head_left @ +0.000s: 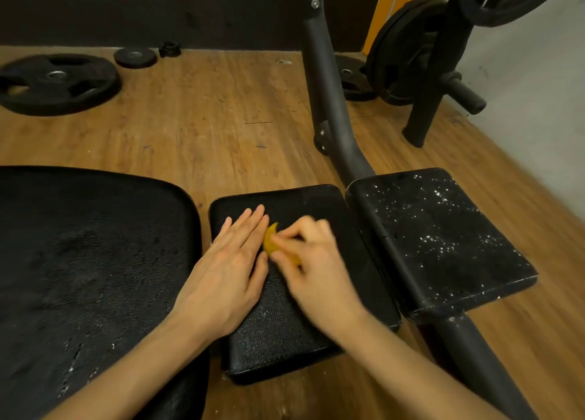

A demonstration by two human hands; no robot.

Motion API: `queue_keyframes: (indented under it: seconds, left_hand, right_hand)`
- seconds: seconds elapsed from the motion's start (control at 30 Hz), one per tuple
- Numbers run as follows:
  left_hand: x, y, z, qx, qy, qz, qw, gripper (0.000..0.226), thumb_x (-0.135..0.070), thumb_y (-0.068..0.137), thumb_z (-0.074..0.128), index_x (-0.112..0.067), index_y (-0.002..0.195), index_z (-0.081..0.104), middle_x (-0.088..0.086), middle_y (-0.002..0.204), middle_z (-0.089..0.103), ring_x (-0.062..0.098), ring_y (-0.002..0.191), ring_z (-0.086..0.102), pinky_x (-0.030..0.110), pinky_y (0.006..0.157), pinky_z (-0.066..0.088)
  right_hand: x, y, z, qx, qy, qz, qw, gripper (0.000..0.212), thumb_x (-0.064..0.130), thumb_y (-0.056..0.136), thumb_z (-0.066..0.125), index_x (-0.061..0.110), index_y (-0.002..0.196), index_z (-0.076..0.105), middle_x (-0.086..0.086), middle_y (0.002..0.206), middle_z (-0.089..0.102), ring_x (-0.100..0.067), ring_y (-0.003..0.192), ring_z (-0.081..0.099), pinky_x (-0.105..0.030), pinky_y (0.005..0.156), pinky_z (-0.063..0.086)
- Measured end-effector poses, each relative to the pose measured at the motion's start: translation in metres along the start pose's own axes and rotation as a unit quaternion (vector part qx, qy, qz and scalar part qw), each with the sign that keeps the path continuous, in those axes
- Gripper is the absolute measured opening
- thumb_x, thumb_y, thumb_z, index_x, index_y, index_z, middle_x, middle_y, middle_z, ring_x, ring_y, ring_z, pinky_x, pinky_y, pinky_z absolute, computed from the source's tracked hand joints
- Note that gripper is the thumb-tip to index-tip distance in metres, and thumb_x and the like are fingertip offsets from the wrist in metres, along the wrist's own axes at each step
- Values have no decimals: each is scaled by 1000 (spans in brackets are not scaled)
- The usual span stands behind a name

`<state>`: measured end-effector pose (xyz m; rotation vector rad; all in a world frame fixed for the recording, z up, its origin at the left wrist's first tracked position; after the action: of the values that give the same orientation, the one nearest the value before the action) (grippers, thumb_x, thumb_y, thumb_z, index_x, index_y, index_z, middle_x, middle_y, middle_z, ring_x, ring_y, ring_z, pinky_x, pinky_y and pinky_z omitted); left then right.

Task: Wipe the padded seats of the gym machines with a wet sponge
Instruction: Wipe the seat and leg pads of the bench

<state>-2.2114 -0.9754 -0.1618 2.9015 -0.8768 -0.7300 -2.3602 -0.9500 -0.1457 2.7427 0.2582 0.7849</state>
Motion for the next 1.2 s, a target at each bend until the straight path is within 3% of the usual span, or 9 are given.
queue_keyframes:
  seconds: [0.1, 0.27, 0.43, 0.53, 0.6, 0.77, 0.87, 1.07, 1.2]
  left_hand:
    - [0, -1, -1, 1, -5, 0, 1000, 68, -47, 94, 15, -16, 155, 19, -6, 163, 10, 1, 150, 2, 20, 121, -4]
    - [-3, 0, -2, -1, 1, -6, 1000, 70, -48, 93, 12, -18, 156, 17, -7, 164, 8, 1, 150, 0, 19, 120, -6]
    - [-2, 0, -2, -5, -4, -7, 1000, 68, -48, 94, 12, -19, 156, 16, -8, 164, 7, 0, 149, -2, 21, 121, -5]
    - [-3, 0, -2, -7, 0, -8, 1000, 69, -47, 94, 12, -17, 156, 18, -7, 164, 7, 1, 150, 0, 19, 120, -7]
    - [-3, 0, -2, -7, 2, -10, 1000, 69, -47, 94, 12, -17, 156, 17, -7, 164, 7, 1, 150, -1, 17, 119, -9]
    - [-3, 0, -1, -11, 6, -10, 1000, 69, -46, 94, 11, -16, 156, 17, -5, 164, 8, 4, 150, 1, 20, 120, -7]
    - [-5, 0, -2, -13, 15, -3, 1000, 68, -44, 95, 13, -13, 155, 20, -2, 164, 11, 7, 151, 3, 21, 120, -6]
    - [-5, 0, -2, -14, 15, -9, 1000, 67, -43, 96, 17, -11, 154, 26, 3, 163, 19, 11, 151, 9, 24, 122, 0]
    - [-4, -1, -3, -20, 14, -13, 1000, 67, -43, 95, 17, -10, 153, 28, 2, 163, 19, 10, 150, 12, 24, 122, 1]
  right_hand:
    - [-6, 1, -7, 34, 12, -70, 997, 26, 23, 91, 61, 18, 116, 70, 3, 103, 58, -16, 95, 47, -34, 83, 43]
    - [-62, 36, -21, -103, 5, 139, 985, 27, 19, 90, 65, 9, 115, 70, -4, 104, 57, -20, 98, 45, -42, 90, 43]
    - [-14, 6, -1, 15, -61, -38, 997, 33, 21, 97, 50, 13, 128, 61, -2, 114, 52, -19, 103, 46, -33, 86, 43]
    - [-52, 65, -4, -35, -88, 49, 994, 30, 16, 96, 52, 6, 121, 66, -9, 115, 58, -28, 103, 53, -44, 90, 46]
    - [-58, 73, -2, -30, -66, 106, 992, 32, 17, 99, 50, 4, 126, 62, -8, 122, 57, -27, 110, 53, -40, 98, 42]
    - [-39, 6, -13, -5, -52, 57, 997, 38, 19, 100, 49, 8, 136, 54, -3, 139, 51, -17, 133, 43, -37, 115, 31]
    - [-42, 47, -4, -24, -56, 69, 996, 32, 17, 99, 51, 6, 126, 63, -5, 128, 57, -22, 119, 53, -38, 105, 41]
    - [-17, 121, 13, 180, 5, 4, 984, 31, 22, 102, 43, 6, 105, 69, -8, 109, 64, -22, 104, 58, -34, 92, 42]
    - [-73, 104, -29, 122, -10, 114, 986, 32, 28, 101, 46, 10, 110, 69, -7, 117, 64, -21, 108, 57, -25, 88, 38]
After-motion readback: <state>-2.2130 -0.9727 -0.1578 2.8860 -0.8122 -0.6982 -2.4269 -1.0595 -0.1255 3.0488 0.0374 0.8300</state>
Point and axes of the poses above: each hand's wrist, its own y-axis towards the middle knuckle, its own z-axis out of the palm, x = y × z, the point moved 2 cm from there along y, towards the middle knuckle
